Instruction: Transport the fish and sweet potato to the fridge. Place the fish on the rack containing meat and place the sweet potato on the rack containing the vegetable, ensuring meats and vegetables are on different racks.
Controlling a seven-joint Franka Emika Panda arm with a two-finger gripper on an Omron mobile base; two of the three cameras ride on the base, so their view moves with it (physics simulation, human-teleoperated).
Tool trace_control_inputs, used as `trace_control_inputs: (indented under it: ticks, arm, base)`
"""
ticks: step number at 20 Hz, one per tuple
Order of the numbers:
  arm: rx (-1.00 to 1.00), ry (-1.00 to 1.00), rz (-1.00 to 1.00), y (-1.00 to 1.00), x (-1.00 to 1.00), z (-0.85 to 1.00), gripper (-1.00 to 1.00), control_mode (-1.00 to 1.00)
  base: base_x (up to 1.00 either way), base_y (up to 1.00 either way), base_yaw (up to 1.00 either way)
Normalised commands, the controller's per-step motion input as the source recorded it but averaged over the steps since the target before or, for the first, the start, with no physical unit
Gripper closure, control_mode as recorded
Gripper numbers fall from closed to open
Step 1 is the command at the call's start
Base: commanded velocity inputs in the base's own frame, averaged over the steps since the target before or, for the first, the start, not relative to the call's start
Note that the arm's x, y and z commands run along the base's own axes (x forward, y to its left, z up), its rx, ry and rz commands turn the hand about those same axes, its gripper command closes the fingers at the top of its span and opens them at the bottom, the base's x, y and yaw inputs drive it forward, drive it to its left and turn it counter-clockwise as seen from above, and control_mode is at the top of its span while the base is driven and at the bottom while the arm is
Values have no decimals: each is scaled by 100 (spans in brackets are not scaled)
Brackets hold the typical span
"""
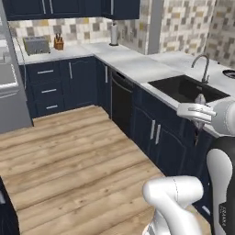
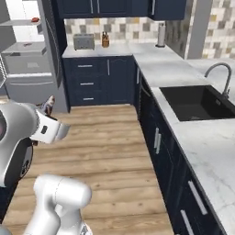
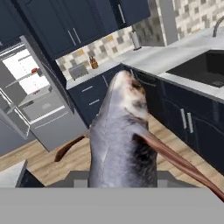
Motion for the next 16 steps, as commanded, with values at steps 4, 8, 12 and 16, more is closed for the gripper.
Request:
trace_control_inputs:
  ticks: [4,8,12,16]
  arm:
    - [0,0,0,0,0,0,100,100]
    - [0,0,0,0,0,0,100,100]
    - [0,0,0,0,0,0,100,100]
    - [0,0,0,0,0,0,100,100]
  base:
    - [100,99,-16]
    - [100,36,0]
    - [100,-1,8]
    - [100,0,18]
